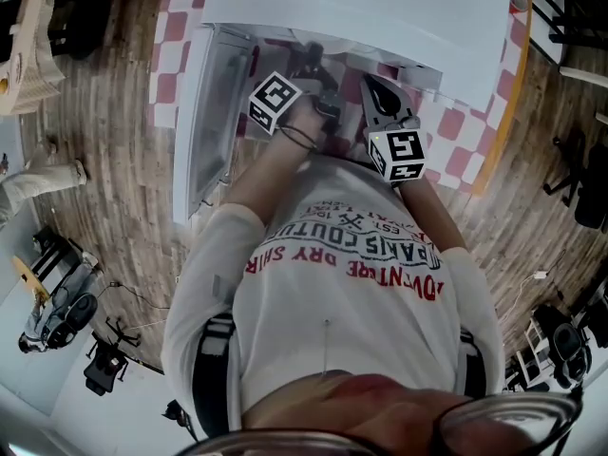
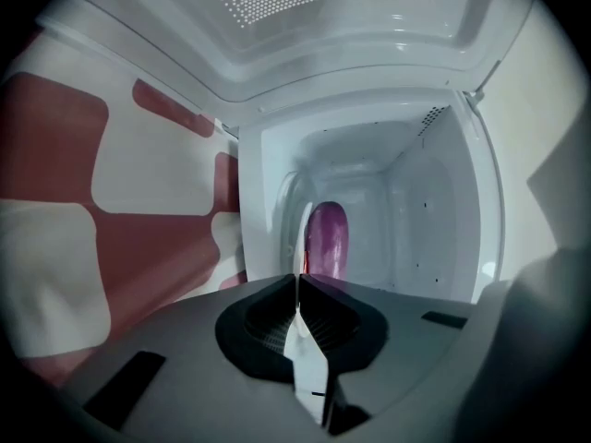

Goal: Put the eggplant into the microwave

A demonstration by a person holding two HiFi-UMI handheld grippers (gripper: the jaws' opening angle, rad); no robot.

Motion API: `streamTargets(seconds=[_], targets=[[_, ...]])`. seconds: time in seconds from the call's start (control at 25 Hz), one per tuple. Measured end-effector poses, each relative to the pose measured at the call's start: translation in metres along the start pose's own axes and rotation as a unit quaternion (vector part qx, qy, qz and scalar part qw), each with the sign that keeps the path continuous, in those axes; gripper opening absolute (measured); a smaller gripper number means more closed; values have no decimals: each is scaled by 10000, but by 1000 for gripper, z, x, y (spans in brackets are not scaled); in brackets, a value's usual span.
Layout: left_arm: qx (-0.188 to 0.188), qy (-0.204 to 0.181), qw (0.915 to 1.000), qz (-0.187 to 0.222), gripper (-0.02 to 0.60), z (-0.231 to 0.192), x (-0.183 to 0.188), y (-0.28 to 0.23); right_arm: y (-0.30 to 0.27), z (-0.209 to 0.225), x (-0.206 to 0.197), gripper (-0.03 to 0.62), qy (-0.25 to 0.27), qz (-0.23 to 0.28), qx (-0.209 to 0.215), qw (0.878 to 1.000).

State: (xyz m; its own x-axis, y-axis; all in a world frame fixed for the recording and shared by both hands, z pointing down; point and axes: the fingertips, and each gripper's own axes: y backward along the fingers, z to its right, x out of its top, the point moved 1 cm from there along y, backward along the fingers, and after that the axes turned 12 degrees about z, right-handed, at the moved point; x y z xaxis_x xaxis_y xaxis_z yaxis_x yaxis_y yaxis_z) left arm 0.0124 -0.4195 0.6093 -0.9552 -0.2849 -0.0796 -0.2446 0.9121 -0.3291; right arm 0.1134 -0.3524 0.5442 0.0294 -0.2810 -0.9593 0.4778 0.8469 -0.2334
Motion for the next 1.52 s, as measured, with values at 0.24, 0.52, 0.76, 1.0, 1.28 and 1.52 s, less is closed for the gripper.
streamTargets(seconds=[0.24, 0.52, 0.76, 1.0, 1.28, 1.52], targets=[[95, 107, 9998, 104, 34, -5, 1, -6, -1, 2, -1, 26, 16, -11, -5, 10000], [-165, -36, 9999, 21, 93, 6, -1, -7, 1, 7, -1, 26, -21, -12, -52, 10000], [-470, -134, 9987, -112, 266, 18, -3, -1, 8, 3, -4, 26, -31, -8, -33, 10000], [-421, -1109, 9920, -437, 274, 16, -11, 21, 20, -3, -2, 26, 36, 36, 16, 10000], [-150, -2911, 9556, -440, 32, 19, -9, 61, 37, -9, 8, 26, 154, 216, 36, 9996], [-836, -3926, 9154, -302, 28, 54, -15, 96, 54, -14, 25, 26, 315, 501, -127, 9982]])
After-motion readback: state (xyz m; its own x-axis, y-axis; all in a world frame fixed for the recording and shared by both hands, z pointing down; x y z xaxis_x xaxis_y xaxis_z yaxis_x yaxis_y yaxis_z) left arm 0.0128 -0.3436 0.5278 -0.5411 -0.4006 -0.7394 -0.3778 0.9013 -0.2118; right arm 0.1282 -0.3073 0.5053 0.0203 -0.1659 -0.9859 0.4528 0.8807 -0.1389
